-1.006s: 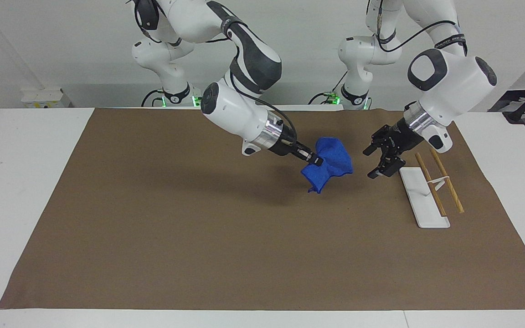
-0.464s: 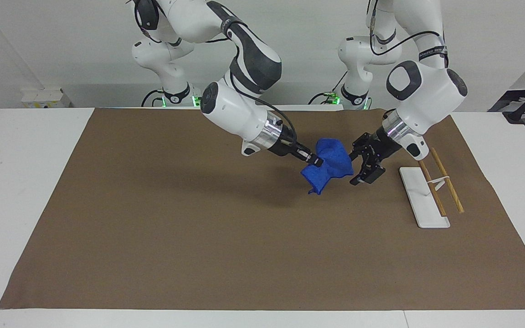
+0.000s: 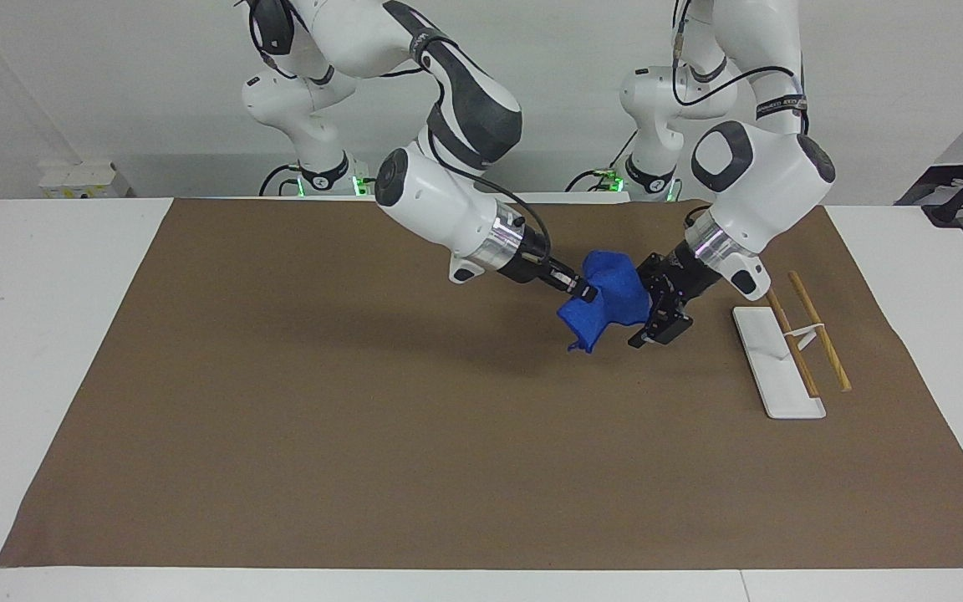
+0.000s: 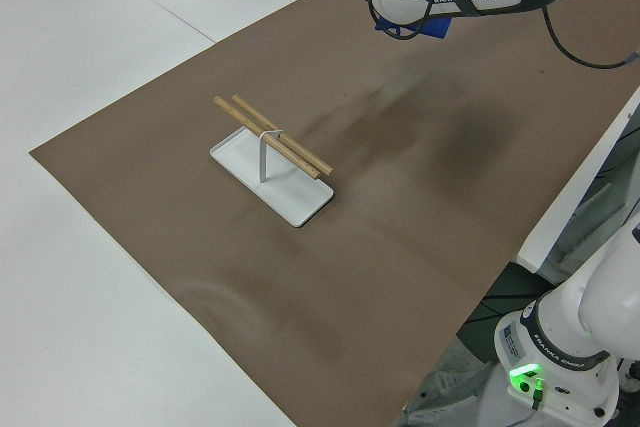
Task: Right arm passes towel to left arm to hang
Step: 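Close the left gripper on the towel beside the right gripper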
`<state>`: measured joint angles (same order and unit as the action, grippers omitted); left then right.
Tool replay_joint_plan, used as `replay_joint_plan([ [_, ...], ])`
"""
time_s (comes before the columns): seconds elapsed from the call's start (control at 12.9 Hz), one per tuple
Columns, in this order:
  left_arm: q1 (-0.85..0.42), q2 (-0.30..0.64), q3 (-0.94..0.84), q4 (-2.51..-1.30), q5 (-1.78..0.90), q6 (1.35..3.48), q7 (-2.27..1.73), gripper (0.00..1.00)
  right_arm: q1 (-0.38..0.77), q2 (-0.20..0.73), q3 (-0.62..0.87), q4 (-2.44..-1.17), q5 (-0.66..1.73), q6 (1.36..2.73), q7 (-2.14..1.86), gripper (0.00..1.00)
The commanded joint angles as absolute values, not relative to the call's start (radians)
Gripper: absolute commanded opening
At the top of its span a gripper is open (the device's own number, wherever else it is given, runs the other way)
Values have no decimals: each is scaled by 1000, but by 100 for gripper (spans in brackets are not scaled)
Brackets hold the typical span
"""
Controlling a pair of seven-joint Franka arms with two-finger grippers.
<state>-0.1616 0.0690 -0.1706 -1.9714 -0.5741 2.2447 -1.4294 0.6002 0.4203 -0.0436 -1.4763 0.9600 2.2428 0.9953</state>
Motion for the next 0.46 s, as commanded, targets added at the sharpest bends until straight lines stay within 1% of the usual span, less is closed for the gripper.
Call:
replay_joint_plan([
  [0.0,-147,71,-178,-1977,-591,2266,-1436,58,603,411,-44,-1493,980,2260,1002,0],
  [0.08,-146,72,-178,-1974,-589,2261,-1434,46,603,411,-44,-1493,980,2261,1002,0],
  [0.15,-146,72,-178,-1968,-589,2255,-1433,31,603,411,-43,-1493,980,2261,1002,0],
  [0.31,-146,74,-178,-1960,-589,2238,-1431,23,603,411,-43,-1493,980,2261,1002,1],
  [0.39,-146,78,-178,-1956,-580,2235,-1425,16,603,411,-43,-1493,980,2261,1002,1],
])
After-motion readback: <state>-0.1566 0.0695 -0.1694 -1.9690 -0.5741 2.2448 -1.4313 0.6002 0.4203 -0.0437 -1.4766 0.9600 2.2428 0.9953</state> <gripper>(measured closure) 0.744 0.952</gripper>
